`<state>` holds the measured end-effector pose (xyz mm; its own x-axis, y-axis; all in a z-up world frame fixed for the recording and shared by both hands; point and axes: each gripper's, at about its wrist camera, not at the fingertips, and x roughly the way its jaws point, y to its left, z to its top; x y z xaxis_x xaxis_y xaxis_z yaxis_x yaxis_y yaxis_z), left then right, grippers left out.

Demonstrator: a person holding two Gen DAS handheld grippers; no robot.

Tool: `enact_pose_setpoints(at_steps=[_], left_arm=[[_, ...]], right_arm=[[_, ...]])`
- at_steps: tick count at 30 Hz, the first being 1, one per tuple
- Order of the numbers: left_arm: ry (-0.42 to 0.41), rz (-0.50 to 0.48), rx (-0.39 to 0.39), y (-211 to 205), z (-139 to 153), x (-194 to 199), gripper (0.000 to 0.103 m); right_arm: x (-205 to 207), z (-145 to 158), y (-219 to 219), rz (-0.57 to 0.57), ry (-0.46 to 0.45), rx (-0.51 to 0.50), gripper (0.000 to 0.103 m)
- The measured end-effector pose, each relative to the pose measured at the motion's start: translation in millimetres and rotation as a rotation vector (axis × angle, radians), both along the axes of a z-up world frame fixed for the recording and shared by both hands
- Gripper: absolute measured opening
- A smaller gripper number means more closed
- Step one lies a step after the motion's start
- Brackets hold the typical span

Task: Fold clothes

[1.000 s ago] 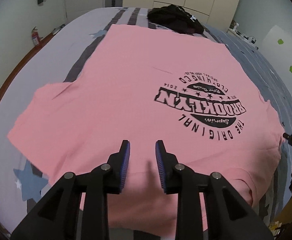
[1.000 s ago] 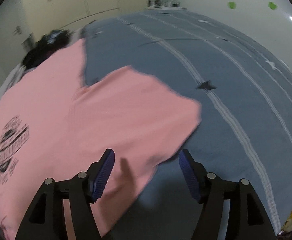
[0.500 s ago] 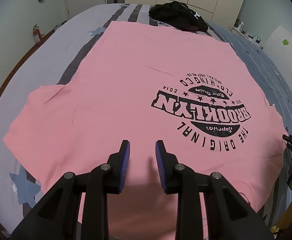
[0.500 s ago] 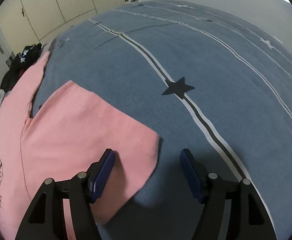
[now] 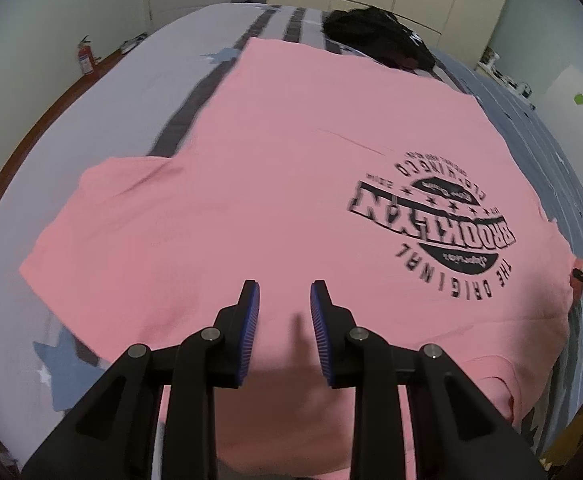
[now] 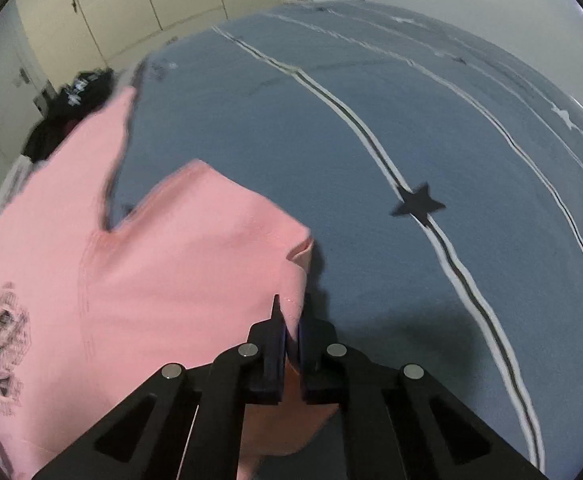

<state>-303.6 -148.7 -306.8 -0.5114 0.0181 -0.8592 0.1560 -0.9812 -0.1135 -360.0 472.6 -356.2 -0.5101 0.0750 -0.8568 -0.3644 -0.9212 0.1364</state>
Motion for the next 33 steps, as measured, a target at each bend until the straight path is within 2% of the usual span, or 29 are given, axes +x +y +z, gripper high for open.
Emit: enact_pose_setpoints(at_steps=[4,7,11,15,16,22,25,29,33], left_arm=[[0.009,0.044,0.009,-36,4,14,0.023],[0.02,0.089,0.023,-69,7,28,0.023],[0.028,0.143,0.031,-117,9,52,0.023],[0.039,0.189,0.027,-174,15,77,0.023],[0.04,0.198,0.025,-187,16,82,0.023],[0.054,0.256,-0.001,-270,29,117,0.023],[0.053,0.295,-0.005,-302,29,137,0.023],[0.05,0.348,0.009,-325,26,157,0.023],[0.047,0.364,0.024,-332,21,170,0.023]], right_arm=[[7,50,-43,0.064,0.097,-0.034,0.004],[13,81,-96,0.161,0.141,-0.035,0.004],[11,99,-197,0.329,0.151,-0.032,0.004],[9,94,-320,0.487,0.14,-0.038,0.004],[8,91,-360,0.524,0.141,-0.056,0.004],[16,91,-534,0.685,0.159,-0.17,0.004],[25,89,-609,0.762,0.141,-0.223,0.004],[39,69,-684,0.842,0.085,-0.239,0.004],[41,59,-712,0.835,0.061,-0.246,0.004]])
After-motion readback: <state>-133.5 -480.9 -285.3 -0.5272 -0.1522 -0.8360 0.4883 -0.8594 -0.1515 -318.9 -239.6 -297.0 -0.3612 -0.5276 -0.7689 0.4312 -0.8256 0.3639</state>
